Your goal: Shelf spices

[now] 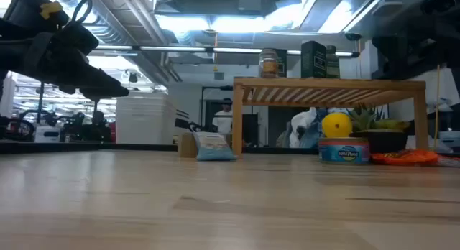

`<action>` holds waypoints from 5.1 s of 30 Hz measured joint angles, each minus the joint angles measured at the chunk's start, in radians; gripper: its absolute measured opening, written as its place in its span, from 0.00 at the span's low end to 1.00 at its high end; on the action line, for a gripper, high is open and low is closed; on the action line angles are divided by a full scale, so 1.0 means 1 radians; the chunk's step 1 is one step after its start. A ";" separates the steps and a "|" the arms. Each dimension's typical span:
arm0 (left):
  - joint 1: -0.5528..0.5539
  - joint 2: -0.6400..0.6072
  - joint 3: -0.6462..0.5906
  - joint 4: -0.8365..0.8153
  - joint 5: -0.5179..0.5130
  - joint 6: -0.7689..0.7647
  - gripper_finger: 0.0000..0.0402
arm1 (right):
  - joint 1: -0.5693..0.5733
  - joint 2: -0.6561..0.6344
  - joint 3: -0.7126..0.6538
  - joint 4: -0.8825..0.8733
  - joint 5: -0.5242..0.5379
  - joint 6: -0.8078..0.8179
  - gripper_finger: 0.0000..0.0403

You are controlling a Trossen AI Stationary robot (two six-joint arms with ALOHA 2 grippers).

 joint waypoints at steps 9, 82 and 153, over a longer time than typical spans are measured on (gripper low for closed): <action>0.000 0.000 0.000 0.000 0.000 0.000 0.50 | 0.000 0.000 0.000 0.000 0.000 0.000 0.67; 0.022 0.000 0.000 0.363 -0.249 -0.490 0.50 | 0.000 0.000 0.000 0.001 0.000 0.000 0.67; -0.085 1.159 0.708 0.564 -0.441 0.131 0.50 | 0.000 0.000 0.000 -0.026 0.174 0.000 0.67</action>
